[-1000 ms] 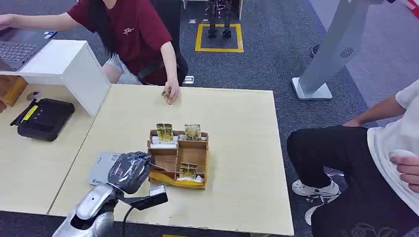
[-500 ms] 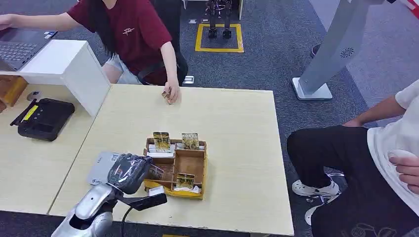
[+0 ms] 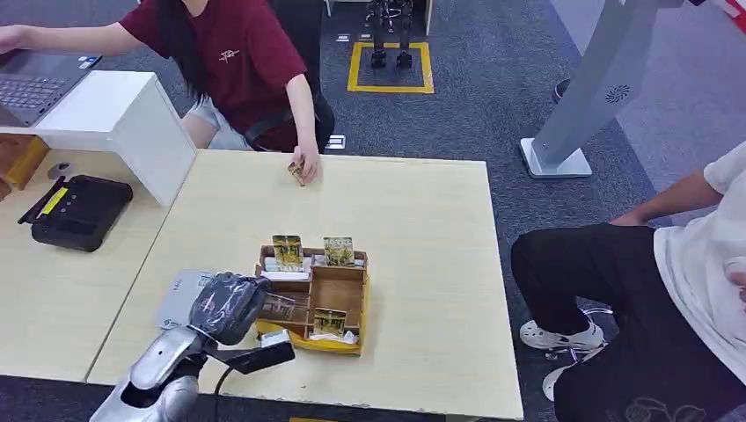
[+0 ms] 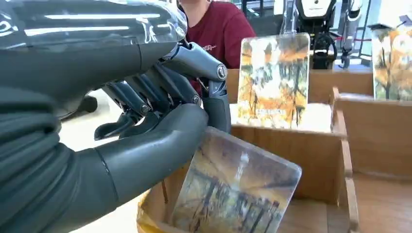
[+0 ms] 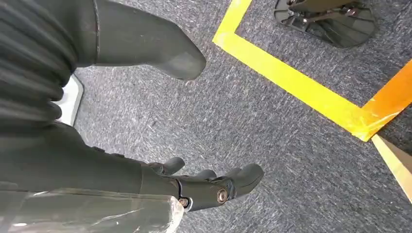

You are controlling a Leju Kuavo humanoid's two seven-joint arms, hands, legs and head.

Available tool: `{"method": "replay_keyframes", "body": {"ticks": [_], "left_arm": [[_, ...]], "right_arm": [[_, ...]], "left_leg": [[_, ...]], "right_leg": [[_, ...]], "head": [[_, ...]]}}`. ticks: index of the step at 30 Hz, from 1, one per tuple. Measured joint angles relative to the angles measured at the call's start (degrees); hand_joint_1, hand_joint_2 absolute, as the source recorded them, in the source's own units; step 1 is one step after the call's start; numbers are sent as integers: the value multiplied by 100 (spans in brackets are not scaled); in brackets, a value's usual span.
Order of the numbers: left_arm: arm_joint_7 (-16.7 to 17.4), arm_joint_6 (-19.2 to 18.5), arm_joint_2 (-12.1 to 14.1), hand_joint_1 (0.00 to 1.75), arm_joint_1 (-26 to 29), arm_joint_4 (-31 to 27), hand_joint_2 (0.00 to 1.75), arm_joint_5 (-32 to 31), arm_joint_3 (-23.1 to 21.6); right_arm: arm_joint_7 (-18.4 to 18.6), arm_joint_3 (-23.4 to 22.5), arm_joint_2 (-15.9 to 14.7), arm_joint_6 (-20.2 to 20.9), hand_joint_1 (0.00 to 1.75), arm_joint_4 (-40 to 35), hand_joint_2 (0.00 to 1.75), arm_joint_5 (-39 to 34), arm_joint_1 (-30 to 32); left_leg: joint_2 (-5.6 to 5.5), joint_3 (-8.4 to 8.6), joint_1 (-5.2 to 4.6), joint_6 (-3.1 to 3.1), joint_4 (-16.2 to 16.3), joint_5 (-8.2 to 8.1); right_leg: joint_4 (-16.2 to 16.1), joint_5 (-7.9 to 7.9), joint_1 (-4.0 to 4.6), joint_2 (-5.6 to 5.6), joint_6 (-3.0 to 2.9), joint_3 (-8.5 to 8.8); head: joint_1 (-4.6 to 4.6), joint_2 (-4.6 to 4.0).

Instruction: Pass the card to the sensor for recognition and then transmit it.

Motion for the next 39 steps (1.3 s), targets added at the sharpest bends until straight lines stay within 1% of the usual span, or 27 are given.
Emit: {"method": "replay_keyframes", "body": {"ticks": [5,12,16,17,18,19,20,25,27,31,39], "left_arm": [[0,-18,101,175,-64,-288,175,87,173],[-17,-31,260,175,-110,-531,175,159,343],[-46,-44,302,175,-123,-621,175,197,415],[-48,-53,315,161,-124,-629,175,201,433],[-48,-57,319,14,-126,-638,175,205,446],[-48,-57,321,14,-126,-644,175,205,452],[-48,-57,321,0,-125,-649,175,205,455],[-48,-9,304,0,-114,-666,175,197,457],[-96,-24,293,0,-52,-697,175,301,457],[-181,-39,324,0,232,-866,175,356,457],[-241,33,483,0,835,-1333,175,138,457]], "right_arm": [[0,0,0,-4,0,0,175,0,3],[0,0,0,-11,0,0,175,0,10],[0,-2,0,-9,0,0,175,0,12],[0,-2,0,-9,0,0,175,0,12],[0,-2,0,-9,0,0,175,0,13],[0,-4,0,-9,0,0,175,0,14],[0,-4,0,-9,0,0,175,0,13],[2,-4,0,-9,0,0,175,2,15],[0,-9,0,-13,0,0,175,-11,16],[-18,-42,0,-28,0,0,175,-37,38],[-18,-153,0,-46,0,0,175,-101,87]], "left_leg": [[0,0,0,0,0,0],[0,0,0,0,0,0],[0,0,0,0,0,0],[0,0,0,0,0,0],[0,0,0,0,0,0],[0,0,0,0,0,0],[0,0,0,0,0,0],[0,0,0,0,0,0],[0,0,0,0,0,0],[0,-1,0,0,-1,-1],[0,-8,0,0,-2,-1]], "right_leg": [[0,0,0,0,0,0],[1,0,0,0,0,0],[1,0,0,0,0,1],[1,0,0,0,0,1],[1,0,0,0,0,0],[1,0,0,0,0,0],[1,0,0,0,0,1],[1,0,0,0,0,1],[1,0,0,0,0,1],[0,-1,0,1,0,-1],[0,-2,0,0,0,-6]], "head": [[2,0],[2,0],[2,0],[2,0],[0,0],[2,0],[2,0],[2,0],[2,0],[0,0],[2,0]]}}
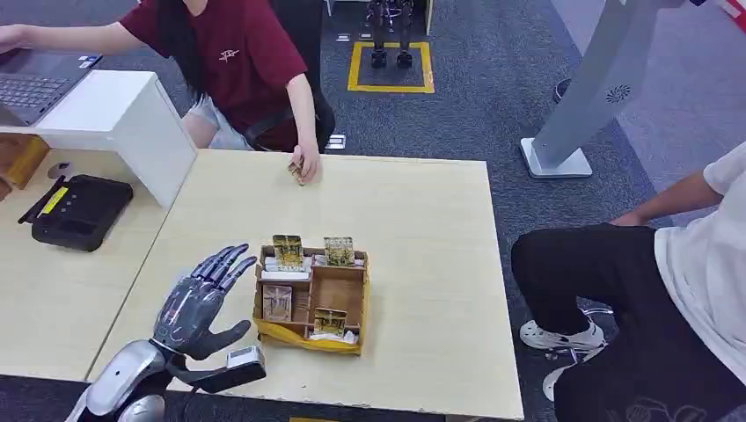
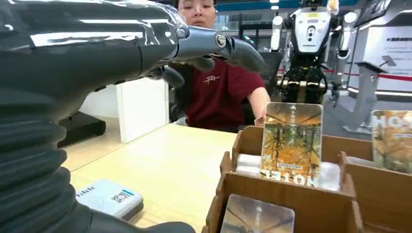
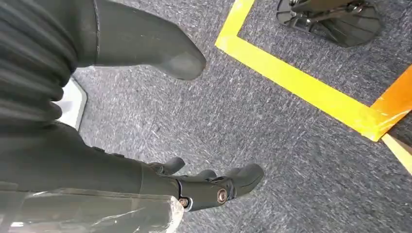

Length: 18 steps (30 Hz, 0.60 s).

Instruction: Pass the card to the sensor for recognition and then transmit it.

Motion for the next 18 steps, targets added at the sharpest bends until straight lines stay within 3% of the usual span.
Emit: {"method": "replay_keyframes", "body": {"ticks": [5,13,18], "left_arm": [[-273,-125,136,0,185,-306,175,219,-4],[-376,-197,265,0,300,-553,175,256,-15],[-584,-240,293,0,316,-651,175,210,-262]], "right_arm": [[-9,-17,-2,4,0,0,175,-7,9],[-9,-35,-4,7,0,0,175,-7,7],[2,-54,-4,15,0,0,175,4,2]], "left_leg": [[0,1,0,0,0,1],[0,1,1,0,0,1],[0,0,0,0,0,0]], "right_leg": [[0,0,0,1,0,1],[0,0,0,0,0,1],[0,0,0,-1,0,1]], "head": [[-2,0],[0,0],[0,0]]}}
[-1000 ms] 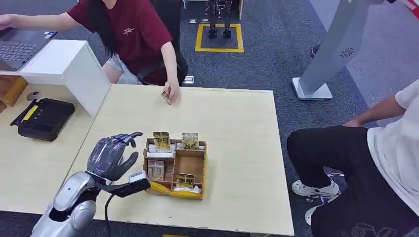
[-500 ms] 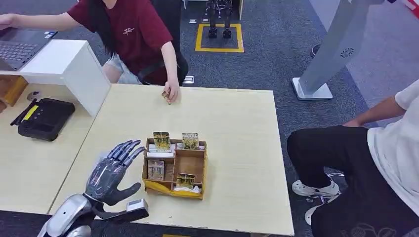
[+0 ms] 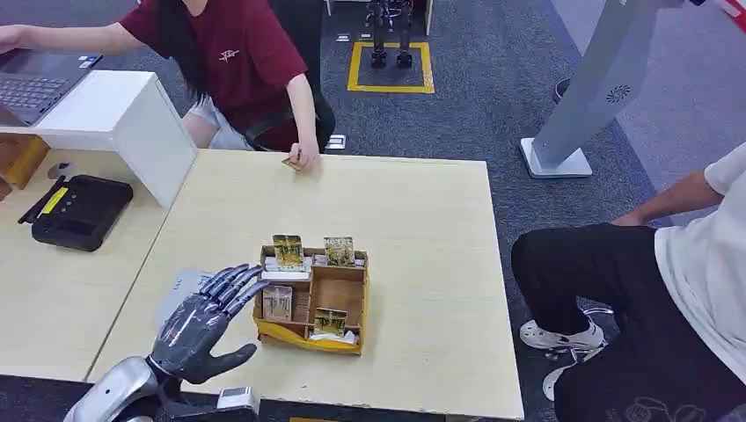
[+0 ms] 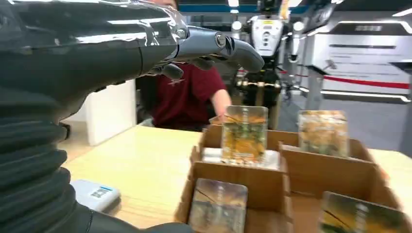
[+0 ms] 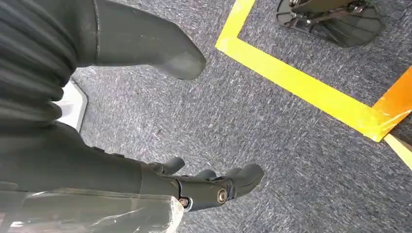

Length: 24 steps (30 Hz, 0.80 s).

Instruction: Pass the card to the sensor for recognition and then transmit it.

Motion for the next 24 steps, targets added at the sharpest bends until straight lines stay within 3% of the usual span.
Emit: {"method": "replay_keyframes", "body": {"ticks": [4,5,12,13,24], "left_arm": [[-63,15,-11,0,-14,-9,175,-101,-357],[-63,37,-15,0,-23,-9,0,-142,-469],[195,345,-182,0,-59,15,0,-604,-954],[208,352,-212,0,-59,24,175,-612,-1008],[486,457,-441,0,-226,216,175,-945,-1395]], "right_arm": [[13,-22,0,2,0,0,175,18,-25],[31,-31,0,2,0,0,175,20,-35],[68,-42,4,2,0,0,175,63,-72],[68,-42,4,2,0,0,175,63,-76],[88,-42,4,13,0,0,175,105,-96]], "left_leg": [[0,1,-1,0,0,0],[0,1,-1,0,0,0],[0,1,0,0,1,0],[0,1,0,0,1,0],[-1,1,-1,0,1,0]], "right_leg": [[0,0,-1,0,0,0],[0,0,-1,0,0,0],[0,0,0,-1,0,-1],[0,0,0,0,0,-1],[0,0,0,-2,0,0]], "head": [[0,0],[0,0],[-2,0],[0,0],[-2,0]]}}
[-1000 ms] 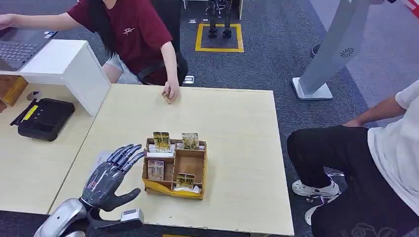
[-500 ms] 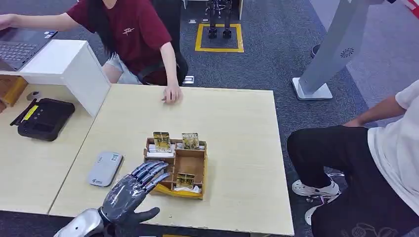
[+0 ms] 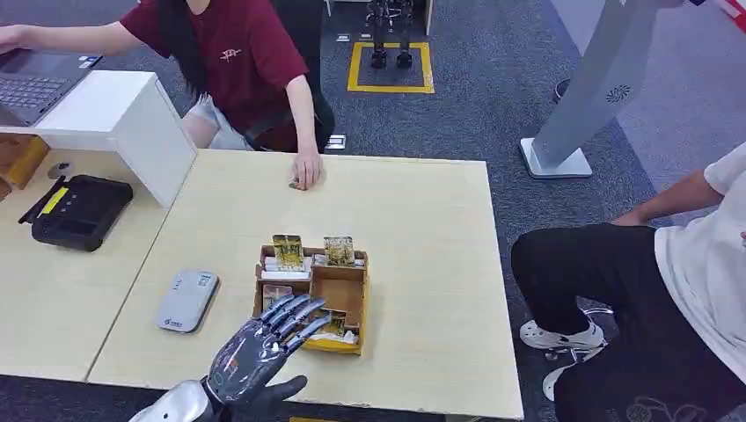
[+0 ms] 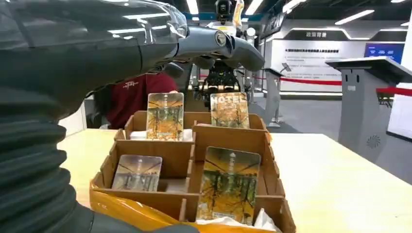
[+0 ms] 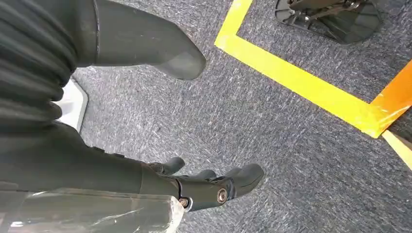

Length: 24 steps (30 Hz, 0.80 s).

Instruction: Pass the card to the sensor for recognition and then transmit it.

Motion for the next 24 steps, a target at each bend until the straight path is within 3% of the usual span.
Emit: {"method": "replay_keyframes", "body": {"ticks": [8,24], "left_arm": [[662,282,-475,0,-221,485,175,-513,-194],[1062,347,-960,0,-473,1161,175,-776,-172]], "right_arm": [[42,0,20,2,0,0,175,68,-50],[35,7,52,7,0,0,175,114,-66]], "left_leg": [[0,0,-1,0,3,0],[0,-1,0,0,3,0]], "right_leg": [[0,0,-1,0,1,0],[0,0,0,0,1,0]], "head": [[2,0],[2,0]]}}
